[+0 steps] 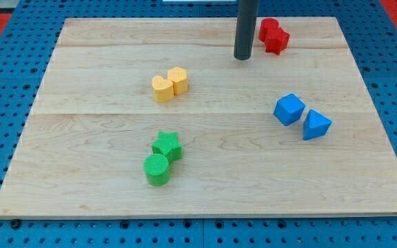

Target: Move the blue blocks towards the bottom right of the board

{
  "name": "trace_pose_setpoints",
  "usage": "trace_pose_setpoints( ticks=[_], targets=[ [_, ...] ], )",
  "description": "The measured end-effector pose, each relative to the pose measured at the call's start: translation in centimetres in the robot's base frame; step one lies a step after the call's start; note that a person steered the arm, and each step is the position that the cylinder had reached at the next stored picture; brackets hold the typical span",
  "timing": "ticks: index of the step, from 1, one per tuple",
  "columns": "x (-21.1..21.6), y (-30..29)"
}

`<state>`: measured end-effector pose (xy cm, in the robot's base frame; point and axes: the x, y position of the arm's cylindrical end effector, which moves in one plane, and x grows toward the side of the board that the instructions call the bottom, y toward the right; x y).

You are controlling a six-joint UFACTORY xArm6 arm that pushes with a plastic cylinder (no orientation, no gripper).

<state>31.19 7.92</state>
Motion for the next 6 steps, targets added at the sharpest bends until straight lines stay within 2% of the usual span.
trace_pose_setpoints(
  ticks=[2,3,6],
  targets=[
    [0.6,1.8],
    [2.7,4.1],
    [6.2,4.1]
  ],
)
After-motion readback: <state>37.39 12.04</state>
